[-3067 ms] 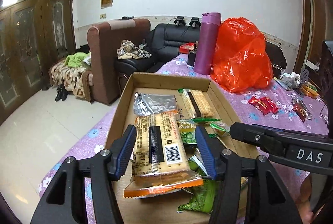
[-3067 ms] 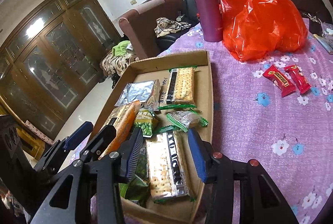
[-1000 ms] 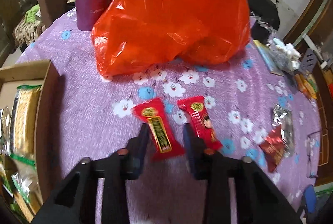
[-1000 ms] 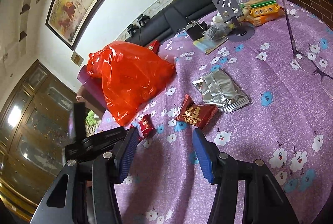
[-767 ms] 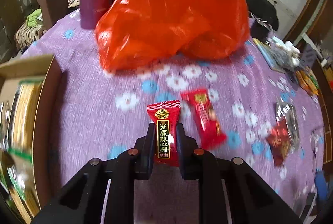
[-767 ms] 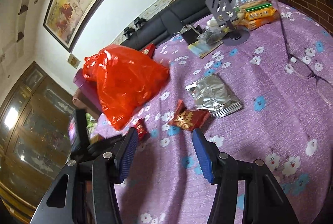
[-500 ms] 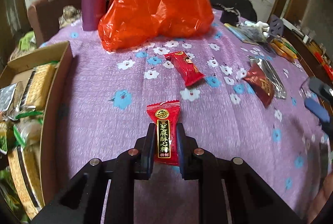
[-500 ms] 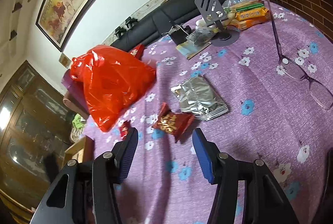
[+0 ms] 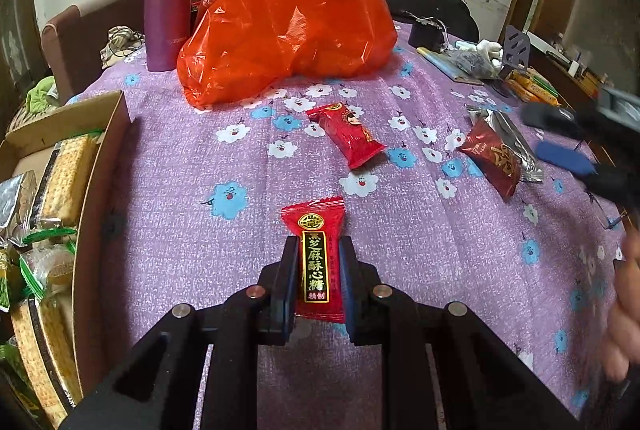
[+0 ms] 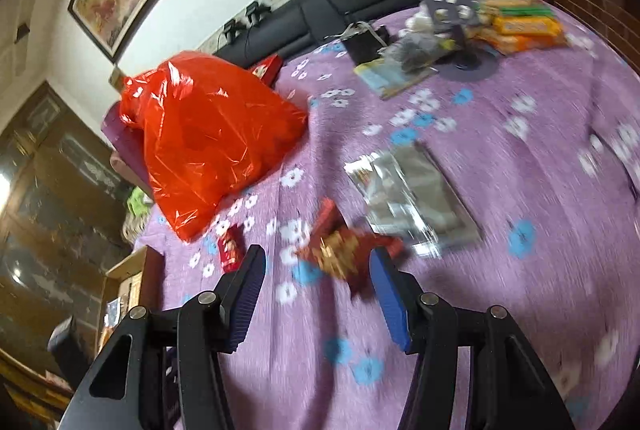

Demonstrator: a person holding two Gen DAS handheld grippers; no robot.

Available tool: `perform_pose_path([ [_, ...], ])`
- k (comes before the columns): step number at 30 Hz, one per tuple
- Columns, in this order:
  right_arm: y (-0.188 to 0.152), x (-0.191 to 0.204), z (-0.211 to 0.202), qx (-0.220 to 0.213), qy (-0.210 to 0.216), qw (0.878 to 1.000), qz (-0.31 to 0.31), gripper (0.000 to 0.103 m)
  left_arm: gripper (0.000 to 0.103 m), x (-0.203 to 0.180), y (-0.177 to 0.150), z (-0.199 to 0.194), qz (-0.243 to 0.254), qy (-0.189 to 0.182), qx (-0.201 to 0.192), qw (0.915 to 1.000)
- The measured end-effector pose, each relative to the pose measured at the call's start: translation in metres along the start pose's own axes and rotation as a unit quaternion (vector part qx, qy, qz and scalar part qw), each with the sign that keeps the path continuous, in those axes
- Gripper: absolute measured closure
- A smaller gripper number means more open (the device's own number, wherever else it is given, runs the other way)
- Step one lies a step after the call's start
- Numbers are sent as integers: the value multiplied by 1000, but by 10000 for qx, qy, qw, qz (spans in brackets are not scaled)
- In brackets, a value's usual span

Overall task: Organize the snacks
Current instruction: 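Grasp the red candy wrapper with the left tool while the right tool grasps the brown chocolate packet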

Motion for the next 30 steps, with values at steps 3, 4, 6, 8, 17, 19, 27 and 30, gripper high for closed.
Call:
perform_pose_path([
  [3, 11, 4, 24, 229, -54, 9997, -110, 44, 85, -1, -1, 0, -1, 5, 0, 10000],
  [4, 10, 6, 32, 345, -85, 9992, -156, 44, 85, -1, -1, 0, 3, 9, 2, 10000],
  [6, 6, 6, 41, 452, -294, 9981, -307, 44, 85, 0, -1, 0, -4, 5, 9, 10000],
  [8, -4, 10, 44, 529, -345, 9963, -585, 44, 85, 0, 0, 0, -11, 6, 18, 10000],
  [17, -32, -4, 32, 353, -521, 9963, -578, 64, 85, 0, -1, 1, 59, 58, 4, 10000],
  [19, -34, -9, 28, 276, -418, 9979, -421, 68, 85, -1, -1, 1, 59, 30, -10, 10000],
  [27, -31, 18, -5, -244, -179, 9975, -632, 68, 86, -6, 6, -12, 182, -46, -352, 9992],
  [30, -35, 34, -12, -343, -141, 9954, -881, 68, 86, -9, 10, -21, 318, 51, -588, 9978],
])
Point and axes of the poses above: each gripper's, at about its wrist camera, not at the fingertips, and z roughly the way its jaws point, x to its left, y to its top, the point moved 7 cm from there along z, roughly the way its jaws point, and after that the axes turned 10 degrees about -y, right-handed, at the moved point
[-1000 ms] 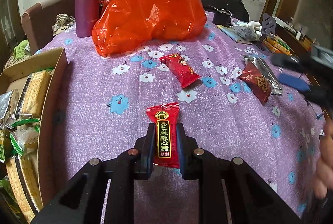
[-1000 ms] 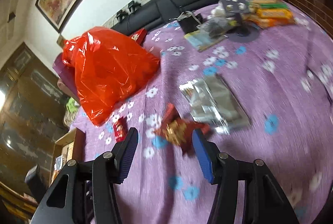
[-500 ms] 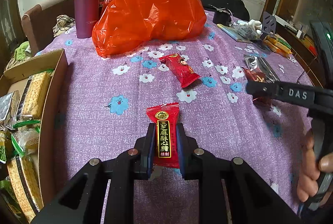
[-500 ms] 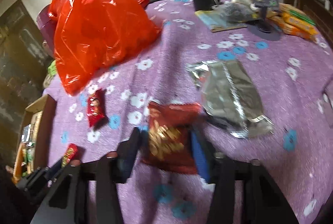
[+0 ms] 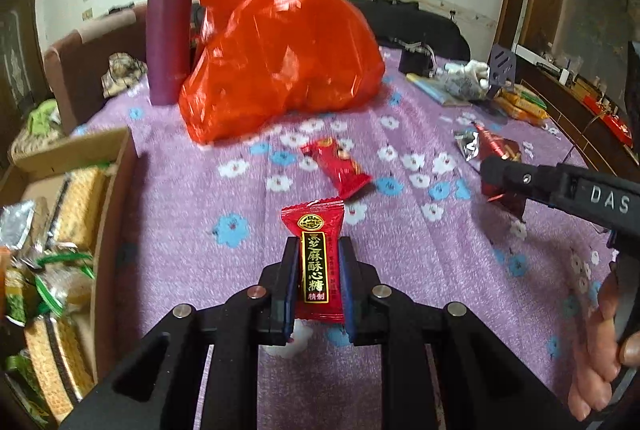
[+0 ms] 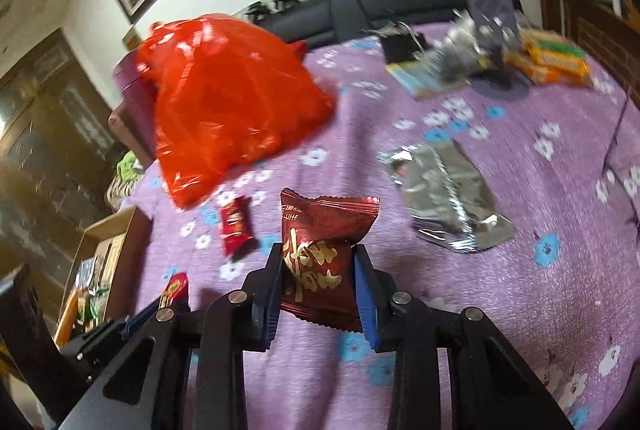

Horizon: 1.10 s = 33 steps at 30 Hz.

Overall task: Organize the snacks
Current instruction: 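Grasp the red candy wrapper with the left tool while the right tool grasps the brown chocolate packet, then carry both packets over the cardboard box and open both tools to drop them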

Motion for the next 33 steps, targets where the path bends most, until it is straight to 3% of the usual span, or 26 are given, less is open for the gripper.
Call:
perform_pose_path([
  [12, -4, 29, -11, -189, 83, 9990, -403, 68, 86, -12, 14, -23, 73, -435, -611, 9972],
  [28, -1, 28, -17, -267, 124, 9988, -379, 68, 86, -18, 15, -35, 433, 127, -867, 9952],
  [33, 4, 30, -22, -302, 201, 9988, -315, 68, 85, -24, 16, -56, 456, 54, -994, 9940],
])
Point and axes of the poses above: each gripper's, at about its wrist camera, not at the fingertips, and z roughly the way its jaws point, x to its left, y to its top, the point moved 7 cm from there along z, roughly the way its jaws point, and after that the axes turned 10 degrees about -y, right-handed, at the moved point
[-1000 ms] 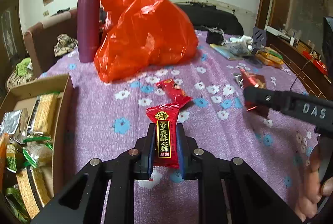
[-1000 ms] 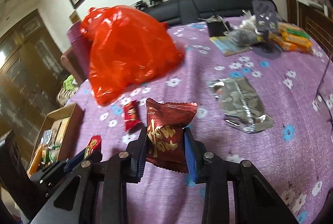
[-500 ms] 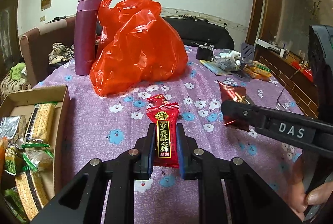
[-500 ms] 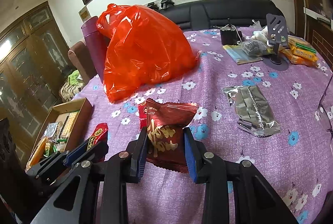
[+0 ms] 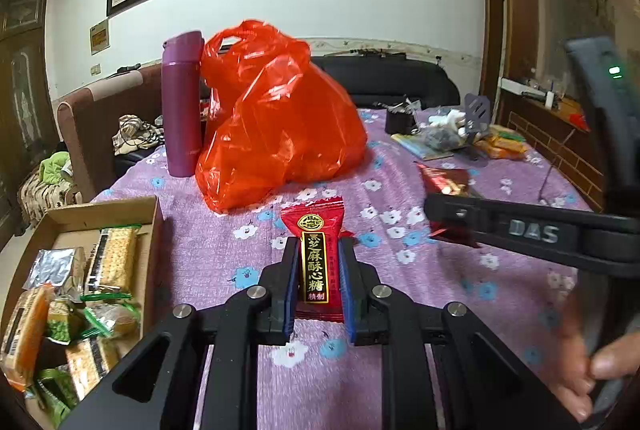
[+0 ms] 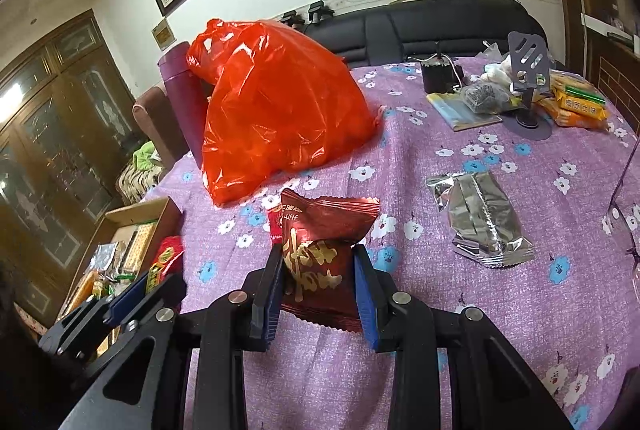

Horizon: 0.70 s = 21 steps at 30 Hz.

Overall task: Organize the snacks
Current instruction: 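Carry both packets over the cardboard box and open both tools to drop them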

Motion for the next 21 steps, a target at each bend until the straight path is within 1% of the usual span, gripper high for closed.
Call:
perform_pose_path([
  [5, 1, 18, -10, -29, 64, 10000, -60, 68, 85, 3, -2, -29, 26, -22, -34, 10000],
  [9, -9, 46, -19, 68, 284, 9995, -97, 67, 85, 25, 0, -56, -120, 103, -134, 9998],
  [12, -24, 74, -23, 181, 417, 9987, -227, 67, 85, 49, -2, -73, -294, 183, -186, 9992],
  [16, -43, 113, -22, 416, 681, 9960, -410, 67, 85, 92, -12, -89, -618, 351, -125, 9974],
  [21, -56, 166, -22, 582, 975, 9912, -684, 67, 85, 148, -31, -106, -943, 612, -2, 9937],
])
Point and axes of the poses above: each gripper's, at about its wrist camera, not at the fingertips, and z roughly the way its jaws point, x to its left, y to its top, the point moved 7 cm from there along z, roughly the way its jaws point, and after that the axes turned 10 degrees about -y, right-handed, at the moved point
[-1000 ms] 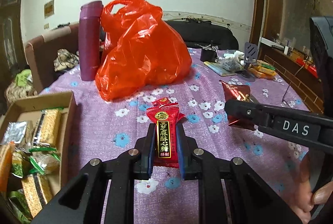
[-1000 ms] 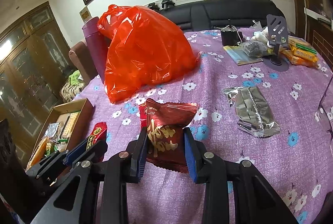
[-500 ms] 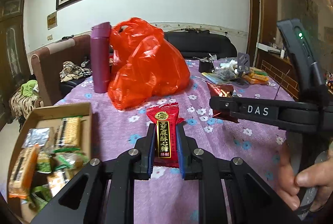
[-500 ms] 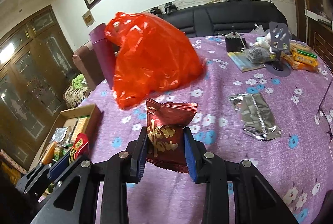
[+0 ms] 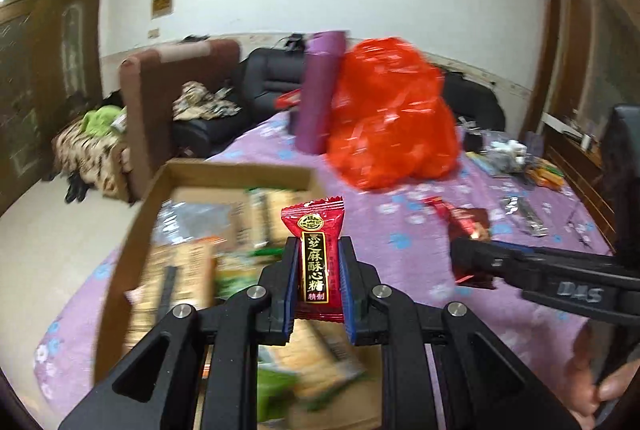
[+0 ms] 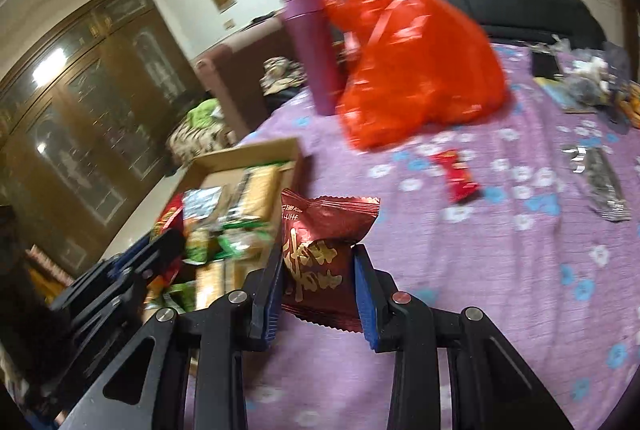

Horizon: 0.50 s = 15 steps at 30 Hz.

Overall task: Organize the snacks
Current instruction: 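Carry both packets over the cardboard box and open both tools to drop them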

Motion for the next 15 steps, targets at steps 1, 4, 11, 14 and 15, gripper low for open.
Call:
perform_pose_path([
  [1, -1, 9, 3, 37, 33, 10000, -70, 67, 85, 12, -2, -2, -83, 41, 20, 10000],
  [4, -7, 38, 14, 145, 73, 9994, -300, 67, 85, 43, -8, -4, -280, 157, 70, 9995],
  [11, -18, 81, 45, 388, 38, 9972, -642, 67, 85, 64, -15, -3, -349, -23, 60, 9994],
  [14, -22, 85, 58, 487, -24, 9966, -663, 67, 85, 67, -17, 0, -323, -101, 44, 9994],
  [15, -23, 85, 62, 523, -56, 9964, -660, 67, 85, 68, -17, 2, -332, -99, 48, 9994],
])
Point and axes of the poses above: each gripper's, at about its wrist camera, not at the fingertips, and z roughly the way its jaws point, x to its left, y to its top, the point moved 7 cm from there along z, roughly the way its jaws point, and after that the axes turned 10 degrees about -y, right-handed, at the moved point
